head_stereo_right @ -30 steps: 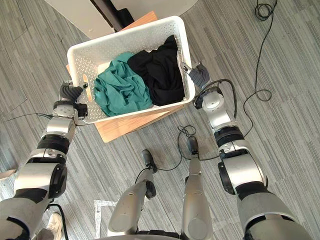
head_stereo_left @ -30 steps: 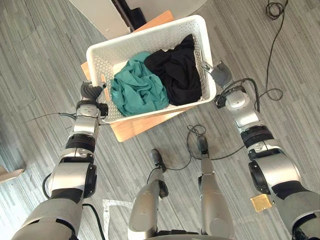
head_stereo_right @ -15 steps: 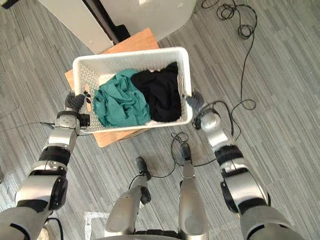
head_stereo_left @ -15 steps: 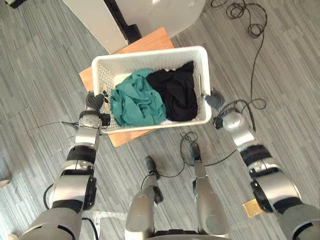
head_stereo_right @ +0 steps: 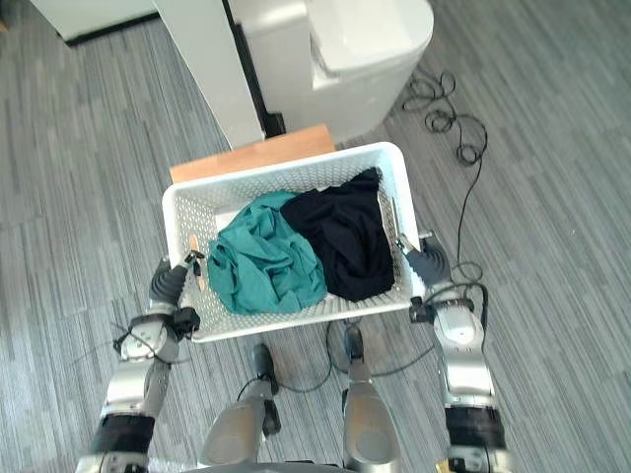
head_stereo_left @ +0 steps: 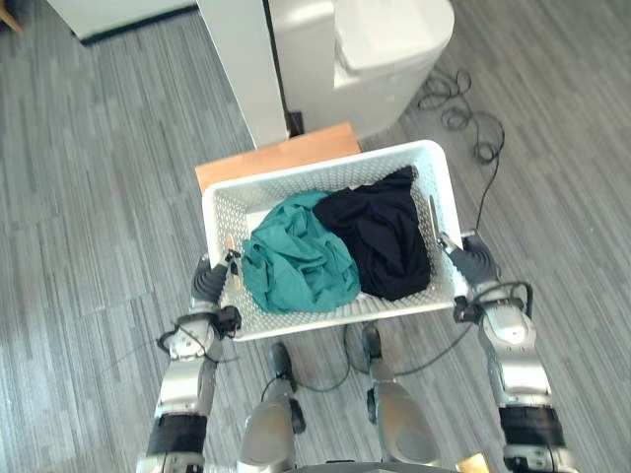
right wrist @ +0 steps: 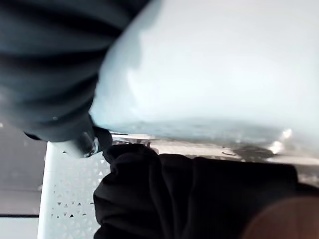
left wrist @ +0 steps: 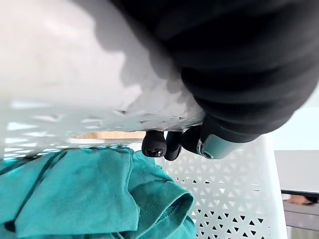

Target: Pick up the laundry basket with both hands and put the clothes into the washing machine.

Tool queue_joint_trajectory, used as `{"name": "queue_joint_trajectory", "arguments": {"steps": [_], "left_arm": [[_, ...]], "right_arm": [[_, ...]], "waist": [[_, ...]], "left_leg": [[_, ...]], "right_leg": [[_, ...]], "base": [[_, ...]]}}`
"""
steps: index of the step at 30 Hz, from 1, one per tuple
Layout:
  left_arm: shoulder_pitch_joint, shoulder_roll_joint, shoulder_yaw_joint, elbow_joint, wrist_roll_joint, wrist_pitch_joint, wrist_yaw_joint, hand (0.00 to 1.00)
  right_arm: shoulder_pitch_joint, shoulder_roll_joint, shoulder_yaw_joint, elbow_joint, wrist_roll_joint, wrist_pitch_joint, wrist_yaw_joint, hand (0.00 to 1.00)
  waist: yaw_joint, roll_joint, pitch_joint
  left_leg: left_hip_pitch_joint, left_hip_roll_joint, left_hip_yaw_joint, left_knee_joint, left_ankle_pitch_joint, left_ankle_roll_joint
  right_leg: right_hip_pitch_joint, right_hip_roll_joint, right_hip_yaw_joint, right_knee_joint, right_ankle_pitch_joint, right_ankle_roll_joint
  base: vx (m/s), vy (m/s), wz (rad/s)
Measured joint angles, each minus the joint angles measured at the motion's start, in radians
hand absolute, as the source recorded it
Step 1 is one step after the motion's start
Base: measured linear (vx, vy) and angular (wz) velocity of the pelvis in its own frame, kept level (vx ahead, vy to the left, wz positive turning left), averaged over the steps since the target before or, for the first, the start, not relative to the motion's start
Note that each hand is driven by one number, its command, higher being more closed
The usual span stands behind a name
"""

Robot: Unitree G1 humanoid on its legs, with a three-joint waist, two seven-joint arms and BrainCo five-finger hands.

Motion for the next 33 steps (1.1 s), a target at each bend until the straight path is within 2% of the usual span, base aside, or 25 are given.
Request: {"name": "queue_joint_trajectory", "arguments": {"steps": [3,5,6,8,11,13,14,15,16,17,19,23,24,25,26,27,28,29,30,31,32,33], "left_arm": [[0.049,-0.031,-0.010,-0.011,0.029,0.000,-0.037,1.00],[0.063,-0.030,-0.018,-0.018,0.051,0.002,-0.053,1.00],[0.069,-0.030,-0.028,-0.018,0.070,0.003,-0.061,1.00],[0.073,-0.024,-0.048,-0.018,0.091,0.003,-0.062,1.00],[0.073,-0.009,-0.065,-0.015,0.098,0.003,-0.062,1.00],[0.072,-0.003,-0.087,0.001,0.098,0.003,-0.062,1.00],[0.065,-0.003,-0.091,0.014,0.098,0.003,-0.062,1.00],[0.056,-0.003,-0.094,0.030,0.098,0.003,-0.062,1.00],[0.053,-0.003,-0.095,0.034,0.098,0.003,-0.062,1.00],[0.031,-0.006,-0.102,0.056,0.098,0.003,-0.062,1.00],[0.006,-0.008,-0.125,0.071,0.098,0.003,-0.060,1.00],[-0.072,-0.014,-0.180,0.147,0.105,0.002,-0.054,1.00],[-0.081,-0.014,-0.183,0.154,0.108,0.002,-0.050,1.00],[-0.096,-0.013,-0.191,0.169,0.110,0.002,-0.040,1.00],[-0.099,-0.011,-0.199,0.175,0.110,0.002,-0.035,1.00],[-0.091,-0.011,-0.203,0.175,0.109,0.001,-0.030,1.00],[-0.067,-0.012,-0.206,0.171,0.102,-0.009,-0.019,1.00],[-0.050,-0.011,-0.206,0.161,0.097,-0.012,-0.018,1.00],[-0.008,-0.011,-0.202,0.128,0.088,-0.013,-0.015,1.00],[0.031,-0.014,-0.201,0.098,0.072,-0.024,-0.011,1.00],[0.069,-0.022,-0.200,0.082,0.041,-0.046,-0.004,1.00],[0.090,-0.036,-0.195,0.085,0.018,-0.046,0.002,1.00]], "right_arm": [[0.083,0.052,-0.048,-0.006,0.008,-0.017,0.027,1.00],[0.123,0.091,-0.064,-0.006,0.008,-0.021,0.028,1.00],[0.142,0.112,-0.077,-0.006,0.008,-0.021,0.028,1.00],[0.181,0.132,-0.087,-0.006,0.026,-0.018,0.028,1.00],[0.212,0.144,-0.087,-0.007,0.065,-0.016,0.029,1.00],[0.244,0.142,-0.093,-0.018,0.077,-0.016,0.029,1.00],[0.268,0.143,-0.093,-0.035,0.084,-0.016,0.029,1.00],[0.286,0.145,-0.093,-0.053,0.085,-0.018,0.029,1.00],[0.289,0.145,-0.093,-0.055,0.085,-0.018,0.028,1.00],[0.292,0.145,-0.103,-0.062,0.085,-0.018,0.027,1.00],[0.292,0.147,-0.126,-0.062,0.085,-0.020,0.021,1.00],[0.313,0.148,-0.163,-0.061,0.099,-0.035,-0.015,1.00],[0.313,0.148,-0.163,-0.061,0.101,-0.035,-0.018,1.00],[0.312,0.148,-0.166,-0.062,0.103,-0.035,-0.021,1.00],[0.314,0.146,-0.166,-0.062,0.103,-0.035,-0.023,1.00],[0.318,0.144,-0.166,-0.062,0.103,-0.035,-0.023,1.00],[0.323,0.133,-0.156,-0.064,0.102,-0.035,-0.023,1.00],[0.323,0.125,-0.143,-0.068,0.101,-0.033,-0.024,1.00],[0.330,0.107,-0.120,-0.081,0.099,-0.031,-0.025,1.00],[0.332,0.075,-0.106,-0.095,0.099,-0.032,-0.027,1.00],[0.313,0.028,-0.092,-0.095,0.097,-0.027,-0.029,1.00],[0.295,-0.020,-0.078,-0.090,0.092,-0.018,-0.029,1.00]], "waist": [[-0.006,0.000,-0.036],[-0.015,-0.003,-0.039],[-0.031,-0.003,-0.041],[-0.040,-0.013,-0.059],[-0.058,-0.039,-0.071],[-0.064,-0.040,-0.072],[-0.074,-0.039,-0.073],[-0.085,-0.038,-0.074],[-0.086,-0.038,-0.075],[-0.111,-0.038,-0.077],[-0.114,-0.034,-0.078],[-0.122,0.024,-0.105],[-0.127,0.031,-0.105],[-0.144,0.041,-0.105],[-0.144,0.040,-0.105],[-0.142,0.035,-0.106],[-0.137,0.034,-0.105],[-0.133,0.035,-0.105],[-0.117,0.036,-0.104],[-0.093,0.045,-0.097],[-0.057,0.071,-0.092],[-0.046,0.096,-0.087]], "left_leg": [[0.046,0.001,0.061,0.000,-0.029,-0.005],[0.073,0.000,0.110,0.000,-0.042,-0.009],[0.084,-0.001,0.139,0.001,-0.052,-0.010],[0.080,-0.001,0.198,0.015,-0.070,-0.014],[0.067,0.013,0.331,0.105,-0.142,-0.024],[0.079,0.044,0.404,0.197,-0.204,-0.036],[0.093,0.080,0.452,0.257,-0.245,-0.045],[0.105,0.115,0.487,0.306,-0.276,-0.053],[0.108,0.122,0.494,0.315,-0.281,-0.054],[0.118,0.144,0.524,0.351,-0.306,-0.060],[0.140,0.160,0.528,0.377,-0.331,-0.073],[0.142,0.205,0.509,0.377,-0.344,-0.079],[0.143,0.215,0.499,0.378,-0.344,-0.080],[0.147,0.228,0.485,0.381,-0.341,-0.083],[0.163,0.243,0.475,0.411,-0.339,-0.086],[0.179,0.254,0.466,0.459,-0.339,-0.085],[0.192,0.278,0.430,0.571,-0.345,0.003],[0.184,0.291,0.400,0.645,-0.343,0.112],[0.135,0.294,0.297,0.773,-0.336,0.205],[0.079,0.257,0.152,0.877,-0.361,0.170],[0.007,0.149,0.005,0.942,-0.400,0.122],[-0.064,0.060,-0.064,0.934,-0.432,0.137]], "right_leg": [[0.009,0.011,0.064,0.000,-0.008,0.011],[0.009,0.019,0.109,0.000,-0.007,0.013],[0.006,0.023,0.137,-0.001,-0.004,0.017],[-0.026,0.034,0.198,-0.003,0.006,0.031],[-0.075,0.059,0.332,-0.008,0.038,0.050],[-0.072,0.084,0.385,-0.009,0.044,0.044],[-0.069,0.115,0.370,-0.005,0.059,0.025],[-0.069,0.145,0.307,-0.004,0.074,0.004],[-0.069,0.150,0.288,-0.005,0.075,0.003],[-0.076,0.165,0.247,0.001,0.047,-0.019],[-0.117,0.155,0.117,0.058,0.040,-0.063],[-0.126,0.199,0.117,0.068,0.034,-0.090],[-0.134,0.209,0.109,0.093,0.018,-0.097],[-0.161,0.226,0.086,0.176,-0.035,-0.104],[-0.196,0.241,0.068,0.314,-0.117,-0.115],[-0.207,0.245,0.060,0.405,-0.172,-0.126],[-0.197,0.252,0.054,0.508,-0.240,-0.141],[-0.186,0.263,0.056,0.540,-0.261,-0.156],[-0.160,0.274,0.082,0.555,-0.291,-0.164],[-0.136,0.293,0.129,0.557,-0.318,-0.172],[-0.100,0.314,0.197,0.541,-0.322,-0.216],[-0.053,0.311,0.236,0.482,-0.305,-0.248]], "base": [[0.05,0.015,-0.58],[0.03,0.019,-0.74],[0.02,0.013,-0.57],[0.04,0.005,-0.95],[0.06,-0.024,-1.30],[0.08,-0.054,-1.35],[0.09,-0.060,-1.24],[0.12,-0.073,-1.09],[0.11,-0.056,-0.95],[0.06,-0.041,-0.75],[-0.01,-0.019,-0.89],[0.06,-0.019,-0.27],[0.10,-0.077,0.10],[0.10,-0.101,0.21],[0.10,-0.128,0.20],[0.13,-0.178,0.00],[0.13,-0.187,-0.17],[0.16,-0.255,-0.44],[0.12,-0.175,-0.78],[0.10,-0.079,-1.37],[0.08,0.064,-1.58],[0.10,0.141,-1.39]]}}
